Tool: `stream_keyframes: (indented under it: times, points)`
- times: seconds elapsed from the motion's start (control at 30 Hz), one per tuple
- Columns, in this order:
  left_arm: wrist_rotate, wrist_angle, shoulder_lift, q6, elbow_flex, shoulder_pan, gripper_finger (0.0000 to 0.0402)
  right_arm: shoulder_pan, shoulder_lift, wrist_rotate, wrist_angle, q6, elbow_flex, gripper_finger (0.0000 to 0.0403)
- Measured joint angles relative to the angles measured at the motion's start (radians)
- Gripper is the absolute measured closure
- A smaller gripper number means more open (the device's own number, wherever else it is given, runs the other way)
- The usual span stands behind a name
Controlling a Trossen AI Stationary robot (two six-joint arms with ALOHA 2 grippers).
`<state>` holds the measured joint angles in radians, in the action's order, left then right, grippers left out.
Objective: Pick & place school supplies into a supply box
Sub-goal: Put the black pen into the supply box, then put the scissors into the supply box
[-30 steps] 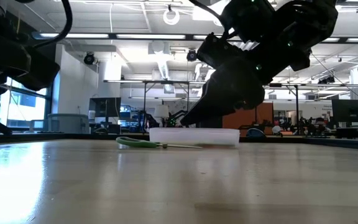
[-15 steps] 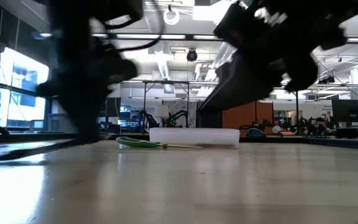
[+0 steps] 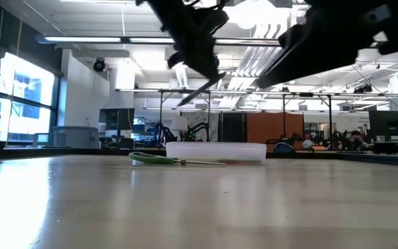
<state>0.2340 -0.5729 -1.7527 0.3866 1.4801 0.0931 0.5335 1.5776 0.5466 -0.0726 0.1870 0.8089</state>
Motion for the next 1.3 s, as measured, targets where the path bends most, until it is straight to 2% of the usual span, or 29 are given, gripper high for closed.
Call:
stream_keyframes:
  times: [0.13, 0.2, 0.47, 0.7, 1.03, 1.2, 1.3]
  points:
    - [-0.098, 0.140, 0.000, -0.223, 0.005, 0.089, 0.0350, 0.027, 0.000, 0.012, 0.049, 0.046, 0.000, 0.0315]
    - [-0.101, 0.166, -0.019, -0.304, 0.006, 0.116, 0.0347, 0.036, 0.000, 0.024, 0.076, 0.072, 0.000, 0.0315]
    - [-0.147, 0.151, -0.157, -0.514, 0.004, 0.157, 0.0336, 0.044, 0.000, 0.057, 0.104, 0.104, 0.000, 0.0315]
    - [-0.068, 0.167, -0.215, -0.514, 0.005, 0.156, 0.0303, 0.043, 0.000, 0.057, 0.119, 0.107, 0.000, 0.0315]
    - [-0.052, 0.143, -0.220, -0.526, 0.011, 0.142, 0.0225, 0.042, 0.000, 0.073, 0.121, 0.104, 0.000, 0.0315]
    - [-0.040, -0.056, -0.201, -0.473, 0.137, 0.128, 0.0221, 0.042, 0.000, 0.072, 0.131, 0.104, 0.000, 0.0315]
    - [-0.035, -0.308, -0.203, -0.392, 0.239, 0.128, 0.0229, 0.042, 0.000, 0.072, 0.137, 0.107, 0.000, 0.0315]
